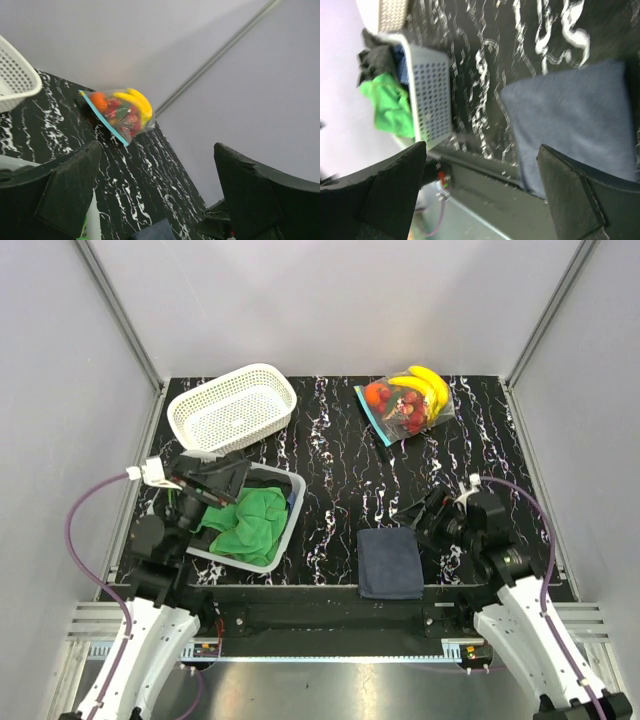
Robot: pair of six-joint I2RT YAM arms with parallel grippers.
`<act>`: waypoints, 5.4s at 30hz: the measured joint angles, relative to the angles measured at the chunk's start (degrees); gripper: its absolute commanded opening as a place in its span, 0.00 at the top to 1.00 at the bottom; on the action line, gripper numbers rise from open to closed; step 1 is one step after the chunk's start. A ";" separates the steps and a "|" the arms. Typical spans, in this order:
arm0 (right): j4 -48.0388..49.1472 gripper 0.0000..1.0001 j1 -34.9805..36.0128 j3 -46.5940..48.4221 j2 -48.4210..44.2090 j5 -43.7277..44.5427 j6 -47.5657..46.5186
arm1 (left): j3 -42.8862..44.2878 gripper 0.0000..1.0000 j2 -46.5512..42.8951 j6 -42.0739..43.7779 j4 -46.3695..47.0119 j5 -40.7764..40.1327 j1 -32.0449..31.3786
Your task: Open the zip-top bag and remove the fake food
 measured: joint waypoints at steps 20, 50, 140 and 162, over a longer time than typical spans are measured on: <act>5.16 0.00 -1.07 39.98 57.64 17.57 -18.45 | 23.87 0.01 21.16 8.81 -39.10 -7.74 0.98; 56.24 1.00 -10.60 41.97 91.06 -4.44 8.41 | 29.49 0.04 23.76 15.45 -37.05 13.33 -2.78; -12.24 0.02 -7.87 59.52 55.67 -6.91 -29.79 | 84.02 1.00 96.06 32.09 -40.65 34.62 -16.59; 20.59 0.00 -13.55 53.46 61.22 -33.83 -49.46 | 84.43 1.00 94.16 39.15 -46.23 49.53 -12.90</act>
